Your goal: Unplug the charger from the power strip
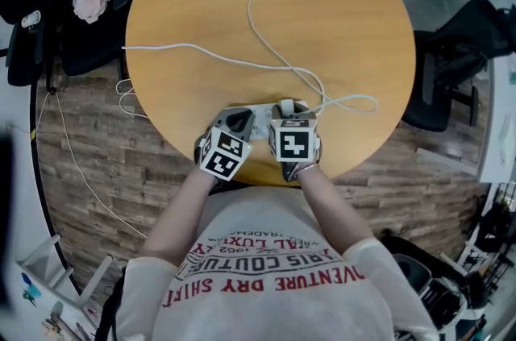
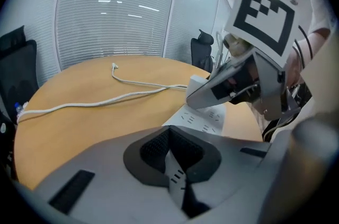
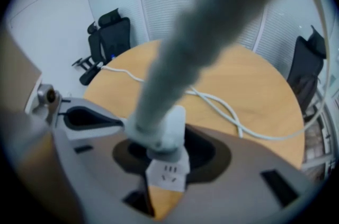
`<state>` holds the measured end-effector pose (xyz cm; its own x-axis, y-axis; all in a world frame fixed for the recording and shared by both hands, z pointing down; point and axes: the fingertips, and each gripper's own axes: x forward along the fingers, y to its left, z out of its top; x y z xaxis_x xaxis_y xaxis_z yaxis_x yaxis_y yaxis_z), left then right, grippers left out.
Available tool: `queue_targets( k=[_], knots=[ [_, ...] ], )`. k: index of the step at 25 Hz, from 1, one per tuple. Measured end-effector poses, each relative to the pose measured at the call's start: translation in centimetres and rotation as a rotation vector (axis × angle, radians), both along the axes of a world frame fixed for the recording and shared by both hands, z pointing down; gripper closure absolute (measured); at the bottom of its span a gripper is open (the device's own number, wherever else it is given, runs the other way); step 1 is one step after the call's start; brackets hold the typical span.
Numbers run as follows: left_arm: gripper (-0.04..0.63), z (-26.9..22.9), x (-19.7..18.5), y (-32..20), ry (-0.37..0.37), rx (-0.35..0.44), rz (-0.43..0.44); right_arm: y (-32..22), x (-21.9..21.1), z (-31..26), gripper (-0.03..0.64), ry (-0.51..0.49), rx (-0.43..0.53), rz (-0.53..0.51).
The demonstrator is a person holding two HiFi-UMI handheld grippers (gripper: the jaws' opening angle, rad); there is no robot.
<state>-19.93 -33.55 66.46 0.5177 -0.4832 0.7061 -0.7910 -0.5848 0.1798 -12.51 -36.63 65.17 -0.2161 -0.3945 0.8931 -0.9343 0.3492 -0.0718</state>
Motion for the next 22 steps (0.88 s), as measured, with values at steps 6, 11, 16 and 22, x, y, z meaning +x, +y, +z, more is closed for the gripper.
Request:
queue_targets(
  k=[6, 11, 16, 22],
  knots=[
    [0.565, -0.6, -0.2, -0.6, 0.074, -0.056, -0.039, 0.7, 0.2, -0.2, 0.453, -0.016, -0.033, 0.017],
    [0.566, -0.3, 0.1, -0.2, -0.041, 0.078, -0.021, 0.4, 0.5, 0.0, 0.454, -0.009, -0.122, 0.035],
    [0.566, 0.0, 0.1, -0.4, 0.011, 0.005, -0.029, -0.4, 0.4, -1.0, 0.458, -0.018, -0.103, 0.020],
    [0.566, 0.1, -0.3, -0.3, -0.029, 0.041, -0.025, -4.4, -0.8, -8.0, 0.459, -0.024, 0.104, -0.062]
  ],
)
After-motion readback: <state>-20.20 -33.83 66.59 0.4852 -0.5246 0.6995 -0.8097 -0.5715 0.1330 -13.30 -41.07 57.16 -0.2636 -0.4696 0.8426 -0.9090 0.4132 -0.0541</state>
